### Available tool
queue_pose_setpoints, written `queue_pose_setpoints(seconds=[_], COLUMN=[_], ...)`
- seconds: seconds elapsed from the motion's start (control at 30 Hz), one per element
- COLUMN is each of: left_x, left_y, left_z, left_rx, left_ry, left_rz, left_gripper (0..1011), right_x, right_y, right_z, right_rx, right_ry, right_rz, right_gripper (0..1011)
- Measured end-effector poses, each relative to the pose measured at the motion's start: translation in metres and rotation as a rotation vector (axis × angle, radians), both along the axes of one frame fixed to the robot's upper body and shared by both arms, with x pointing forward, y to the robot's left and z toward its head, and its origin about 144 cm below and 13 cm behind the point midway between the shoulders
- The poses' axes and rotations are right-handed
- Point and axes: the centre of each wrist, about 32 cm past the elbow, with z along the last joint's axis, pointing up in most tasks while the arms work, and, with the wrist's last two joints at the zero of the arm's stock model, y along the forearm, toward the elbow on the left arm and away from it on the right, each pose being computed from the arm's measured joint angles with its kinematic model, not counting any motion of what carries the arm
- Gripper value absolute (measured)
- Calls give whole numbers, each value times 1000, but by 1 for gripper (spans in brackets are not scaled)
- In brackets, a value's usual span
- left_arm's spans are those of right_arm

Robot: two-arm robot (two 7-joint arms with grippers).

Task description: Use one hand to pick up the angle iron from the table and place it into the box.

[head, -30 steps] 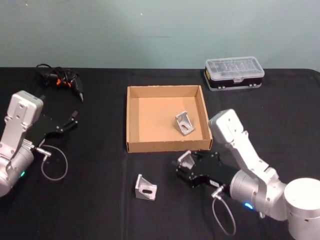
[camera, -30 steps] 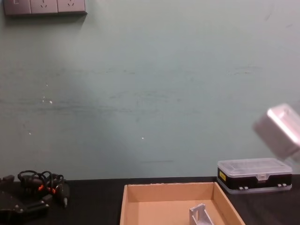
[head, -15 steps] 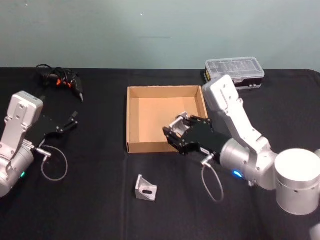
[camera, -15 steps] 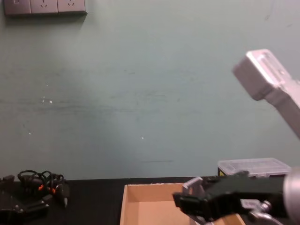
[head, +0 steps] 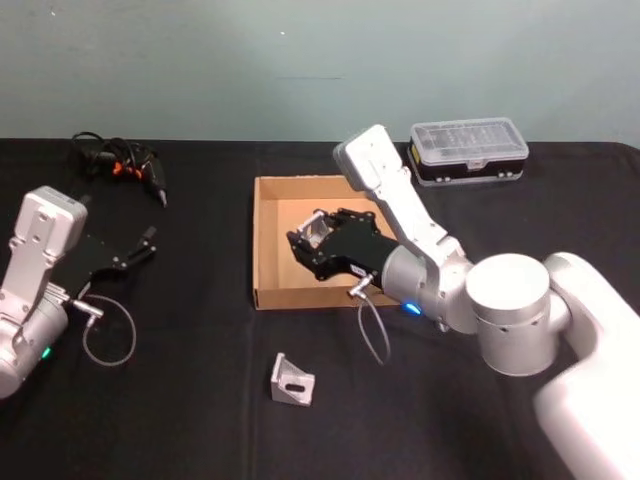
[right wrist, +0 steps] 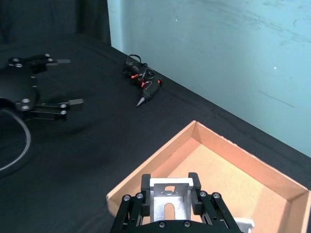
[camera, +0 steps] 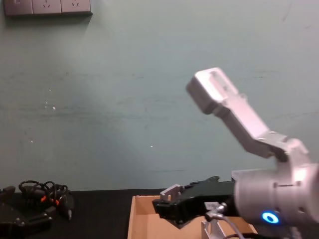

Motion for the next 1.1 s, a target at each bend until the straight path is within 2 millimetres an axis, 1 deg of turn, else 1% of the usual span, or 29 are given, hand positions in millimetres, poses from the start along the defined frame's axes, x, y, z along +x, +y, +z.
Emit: queue_pose_setpoints(seconds=[0.1, 0.37, 0.7, 1.1], left_x=[0, 0, 0, 0], left_y=[0, 0, 0, 0], left_z=[0, 0, 0, 0], left_rx=[0, 0, 0, 0], left_ry=[0, 0, 0, 0], left_rz=[0, 0, 0, 0], left_gripper=[1000, 1000, 1000, 1000], right_x=[14, 37, 54, 63], right_y=[10, 22, 30, 33], right_z=[-4, -18, -28, -36], right_rx=[-11, -42, -60, -87], right_ry=[8, 33, 51, 67], right_rz=[-5, -20, -23, -28], right_gripper=[451, 451, 451, 451])
